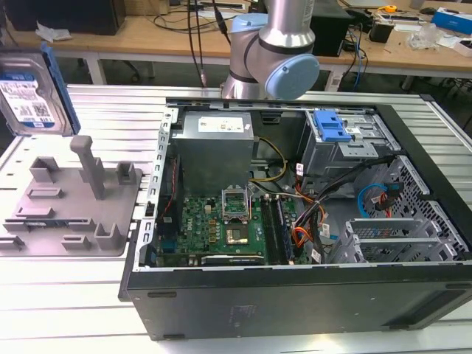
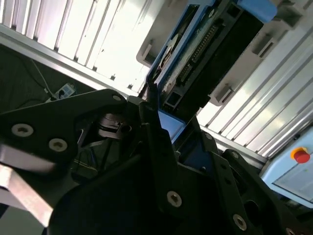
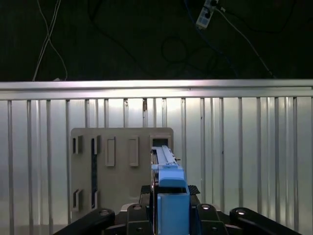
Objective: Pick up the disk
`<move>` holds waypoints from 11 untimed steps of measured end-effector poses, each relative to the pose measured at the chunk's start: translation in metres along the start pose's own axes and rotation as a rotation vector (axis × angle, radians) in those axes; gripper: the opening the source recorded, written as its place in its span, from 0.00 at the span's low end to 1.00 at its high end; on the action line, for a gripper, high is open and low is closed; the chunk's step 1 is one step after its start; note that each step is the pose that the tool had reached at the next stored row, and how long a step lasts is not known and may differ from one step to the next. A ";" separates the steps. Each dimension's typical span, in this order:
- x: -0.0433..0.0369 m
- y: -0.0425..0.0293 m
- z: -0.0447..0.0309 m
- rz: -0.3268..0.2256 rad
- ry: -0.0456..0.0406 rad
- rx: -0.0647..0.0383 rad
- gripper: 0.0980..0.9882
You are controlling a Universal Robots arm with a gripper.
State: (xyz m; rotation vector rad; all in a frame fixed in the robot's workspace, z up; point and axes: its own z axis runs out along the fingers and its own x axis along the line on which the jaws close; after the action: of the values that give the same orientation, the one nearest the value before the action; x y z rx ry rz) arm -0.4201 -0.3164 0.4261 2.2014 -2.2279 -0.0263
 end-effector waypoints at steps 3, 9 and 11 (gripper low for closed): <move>0.0006 0.0004 -0.0237 0.000 0.0000 0.000 0.30; 0.0016 0.0012 -0.0665 0.000 -0.0006 0.000 0.30; 0.0016 0.0012 -0.0665 0.000 -0.0012 0.000 0.30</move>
State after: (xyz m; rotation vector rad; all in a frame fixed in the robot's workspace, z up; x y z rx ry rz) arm -0.4201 -0.3183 0.4927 2.2020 -2.2287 -0.0274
